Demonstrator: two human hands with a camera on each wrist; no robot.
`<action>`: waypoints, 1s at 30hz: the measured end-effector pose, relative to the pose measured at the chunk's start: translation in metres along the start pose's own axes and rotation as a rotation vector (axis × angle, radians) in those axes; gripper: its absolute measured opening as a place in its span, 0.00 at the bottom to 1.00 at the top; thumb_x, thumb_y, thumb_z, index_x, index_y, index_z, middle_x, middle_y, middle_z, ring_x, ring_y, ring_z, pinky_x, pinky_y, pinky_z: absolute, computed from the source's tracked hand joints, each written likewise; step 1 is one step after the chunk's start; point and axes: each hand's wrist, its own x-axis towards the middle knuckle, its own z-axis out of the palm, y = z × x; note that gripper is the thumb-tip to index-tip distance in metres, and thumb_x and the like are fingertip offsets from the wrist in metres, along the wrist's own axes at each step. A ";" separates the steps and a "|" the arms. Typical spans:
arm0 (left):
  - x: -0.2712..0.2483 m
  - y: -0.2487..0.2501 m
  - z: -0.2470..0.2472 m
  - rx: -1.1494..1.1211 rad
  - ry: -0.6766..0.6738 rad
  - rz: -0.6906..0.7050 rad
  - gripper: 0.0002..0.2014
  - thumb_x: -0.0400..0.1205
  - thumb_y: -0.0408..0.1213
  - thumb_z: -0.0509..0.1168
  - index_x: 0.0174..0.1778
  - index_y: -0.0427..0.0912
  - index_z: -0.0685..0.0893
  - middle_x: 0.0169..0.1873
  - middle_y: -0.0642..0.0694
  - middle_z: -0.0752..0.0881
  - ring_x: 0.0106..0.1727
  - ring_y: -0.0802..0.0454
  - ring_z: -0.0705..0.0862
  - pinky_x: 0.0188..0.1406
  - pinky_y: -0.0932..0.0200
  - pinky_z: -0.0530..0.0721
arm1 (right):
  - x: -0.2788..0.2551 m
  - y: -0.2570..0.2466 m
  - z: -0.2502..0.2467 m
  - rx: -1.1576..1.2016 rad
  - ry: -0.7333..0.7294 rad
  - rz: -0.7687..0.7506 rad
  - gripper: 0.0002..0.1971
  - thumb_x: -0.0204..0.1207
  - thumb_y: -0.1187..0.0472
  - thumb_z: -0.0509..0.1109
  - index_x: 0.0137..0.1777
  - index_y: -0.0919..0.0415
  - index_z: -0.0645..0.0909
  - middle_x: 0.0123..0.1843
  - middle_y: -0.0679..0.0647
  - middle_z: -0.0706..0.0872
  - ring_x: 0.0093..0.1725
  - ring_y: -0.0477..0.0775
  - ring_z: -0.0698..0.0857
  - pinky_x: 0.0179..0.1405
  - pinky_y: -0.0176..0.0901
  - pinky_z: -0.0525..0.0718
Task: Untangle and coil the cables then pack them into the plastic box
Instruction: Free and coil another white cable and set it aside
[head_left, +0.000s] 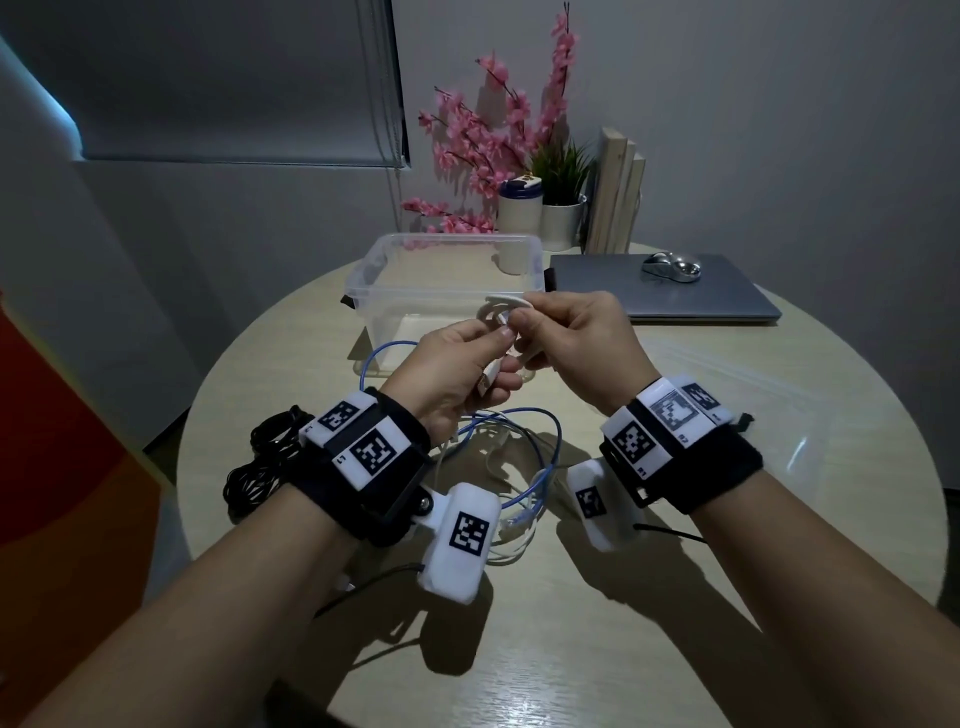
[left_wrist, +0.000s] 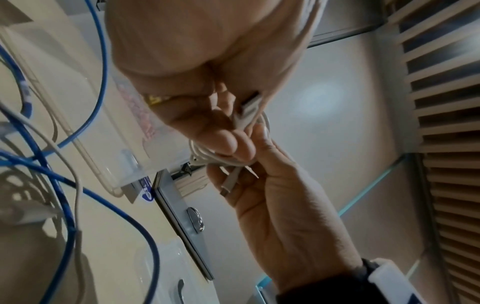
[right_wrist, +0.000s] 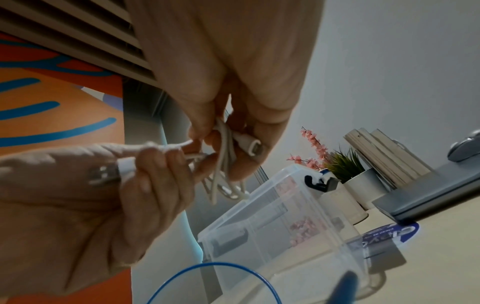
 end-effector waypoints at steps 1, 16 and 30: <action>0.000 0.000 -0.001 0.004 -0.005 0.007 0.07 0.84 0.35 0.64 0.40 0.42 0.81 0.28 0.47 0.84 0.26 0.57 0.83 0.25 0.67 0.82 | 0.000 0.001 0.000 0.009 0.003 0.007 0.09 0.79 0.65 0.68 0.50 0.53 0.88 0.32 0.51 0.88 0.31 0.50 0.84 0.33 0.46 0.86; -0.010 -0.002 -0.011 0.198 -0.342 -0.043 0.08 0.76 0.26 0.70 0.37 0.41 0.79 0.29 0.45 0.85 0.26 0.56 0.84 0.19 0.70 0.73 | 0.013 -0.008 -0.025 0.073 0.183 0.116 0.09 0.81 0.65 0.67 0.54 0.68 0.86 0.29 0.62 0.83 0.21 0.49 0.80 0.16 0.35 0.74; 0.018 0.012 -0.036 0.133 0.263 0.285 0.12 0.78 0.24 0.70 0.33 0.39 0.75 0.32 0.40 0.82 0.31 0.48 0.84 0.37 0.59 0.88 | 0.003 -0.013 -0.023 0.230 0.016 0.225 0.15 0.79 0.75 0.63 0.65 0.71 0.78 0.44 0.62 0.86 0.38 0.57 0.83 0.47 0.48 0.84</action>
